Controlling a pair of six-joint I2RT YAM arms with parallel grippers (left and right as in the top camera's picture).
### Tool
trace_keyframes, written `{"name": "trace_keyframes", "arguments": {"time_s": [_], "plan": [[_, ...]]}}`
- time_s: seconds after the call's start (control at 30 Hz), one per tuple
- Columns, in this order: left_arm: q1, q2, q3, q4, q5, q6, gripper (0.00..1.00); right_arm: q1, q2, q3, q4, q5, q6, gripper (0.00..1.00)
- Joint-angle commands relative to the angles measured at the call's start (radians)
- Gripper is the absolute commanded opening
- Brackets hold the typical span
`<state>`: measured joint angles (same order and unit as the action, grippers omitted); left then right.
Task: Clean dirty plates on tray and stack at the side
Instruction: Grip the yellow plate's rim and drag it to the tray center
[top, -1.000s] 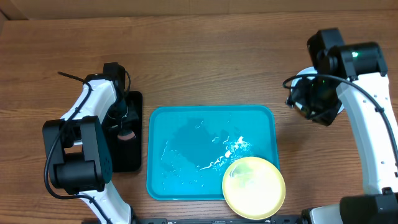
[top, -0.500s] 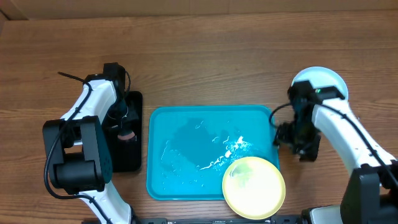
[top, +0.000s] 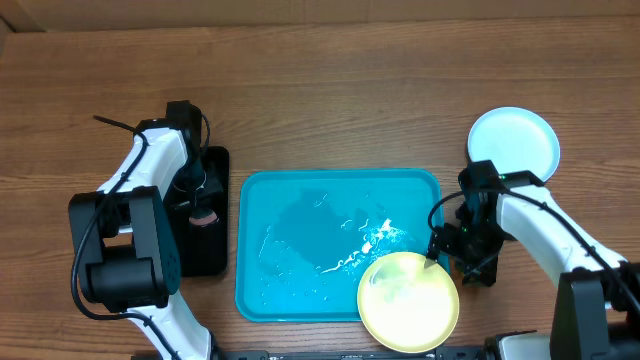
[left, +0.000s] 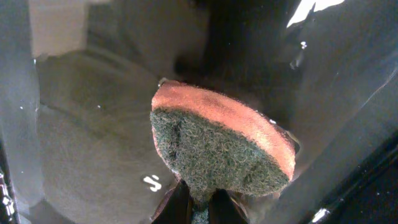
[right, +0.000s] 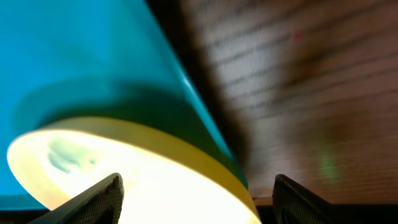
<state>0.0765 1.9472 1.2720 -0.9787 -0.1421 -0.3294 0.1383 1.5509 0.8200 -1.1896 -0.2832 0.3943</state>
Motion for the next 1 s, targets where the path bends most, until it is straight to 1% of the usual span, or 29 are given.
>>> {"name": "trace_keyframes", "arguments": {"time_s": [0.0,0.07,0.2,0.43,0.5,0.53,0.6,0.73,0.8,0.97], "plan": [[0.002,0.0,-0.002,-0.001,0.012,0.024,0.04,0.005,-0.033,-0.025,0.006,-0.042,0.013,0.77],[0.002,0.0,-0.002,-0.003,0.013,0.024,0.04,0.005,-0.033,-0.029,0.014,-0.043,0.012,0.75],[0.002,0.0,-0.002,-0.004,0.013,0.028,0.04,0.005,-0.032,-0.029,0.018,-0.044,0.005,0.6],[0.002,0.0,-0.002,-0.003,0.012,0.031,0.04,0.008,-0.032,-0.069,0.035,-0.06,0.024,0.6],[0.002,0.0,-0.002,-0.003,0.012,0.031,0.04,0.011,-0.032,-0.079,0.052,-0.059,0.024,0.5],[0.002,0.0,-0.002,-0.003,0.012,0.031,0.04,0.013,-0.032,-0.078,0.057,-0.059,0.024,0.43],[0.002,0.0,-0.002,-0.004,0.012,0.031,0.04,0.013,-0.032,-0.078,0.067,-0.058,0.024,0.35],[0.002,0.0,-0.002,-0.005,0.012,0.031,0.04,0.013,-0.032,-0.079,0.081,-0.055,0.024,0.31],[0.002,0.0,-0.002,-0.004,0.012,0.031,0.04,0.013,-0.032,-0.079,0.091,-0.055,0.024,0.31],[0.002,0.0,-0.002,-0.004,0.012,0.031,0.05,0.013,-0.032,-0.078,0.143,-0.056,0.024,0.23]]}}
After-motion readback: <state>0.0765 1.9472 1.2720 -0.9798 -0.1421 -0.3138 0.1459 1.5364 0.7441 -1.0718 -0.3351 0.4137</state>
